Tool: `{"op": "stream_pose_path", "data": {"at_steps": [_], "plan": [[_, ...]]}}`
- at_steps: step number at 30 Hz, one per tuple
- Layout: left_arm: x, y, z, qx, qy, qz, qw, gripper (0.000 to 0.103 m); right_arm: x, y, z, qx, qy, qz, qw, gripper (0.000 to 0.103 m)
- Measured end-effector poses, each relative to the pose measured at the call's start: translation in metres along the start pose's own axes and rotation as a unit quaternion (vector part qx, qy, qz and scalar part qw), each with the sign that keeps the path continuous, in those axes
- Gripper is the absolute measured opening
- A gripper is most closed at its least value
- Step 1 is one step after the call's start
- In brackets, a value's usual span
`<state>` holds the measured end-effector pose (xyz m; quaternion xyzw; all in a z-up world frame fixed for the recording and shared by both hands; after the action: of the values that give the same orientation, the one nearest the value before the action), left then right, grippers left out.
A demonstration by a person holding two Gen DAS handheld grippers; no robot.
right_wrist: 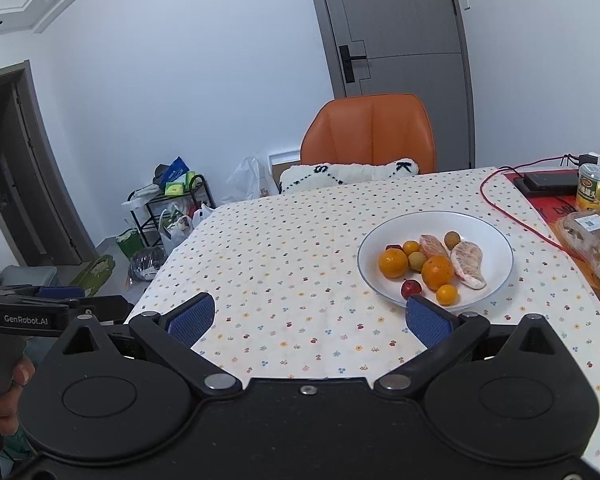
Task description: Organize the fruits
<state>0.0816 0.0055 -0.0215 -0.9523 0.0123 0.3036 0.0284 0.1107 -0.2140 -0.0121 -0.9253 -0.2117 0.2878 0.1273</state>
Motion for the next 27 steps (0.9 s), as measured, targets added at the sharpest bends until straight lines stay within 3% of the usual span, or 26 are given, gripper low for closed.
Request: {"op": "stream_pose_path", "data": {"at_steps": [27], "plan": [[0.0009, 0.0029, 0.0023, 0.002, -0.001, 0.003, 1.0, 0.103, -0.0007, -0.0057, 0.0021, -0.005, -0.002, -0.007, 1.0, 0.103]]}}
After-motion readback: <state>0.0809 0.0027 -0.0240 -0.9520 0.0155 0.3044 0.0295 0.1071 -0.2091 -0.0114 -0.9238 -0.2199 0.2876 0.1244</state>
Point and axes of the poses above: each gripper's, at about its wrist camera, not at the fingertips, and x roughly the way its jaws point, y to its right, z to its underside, the point moved 7 cm from there along x, roughly the way its jaws point, and after that the axes turned 12 degrees about x, right-handed, at the moved point
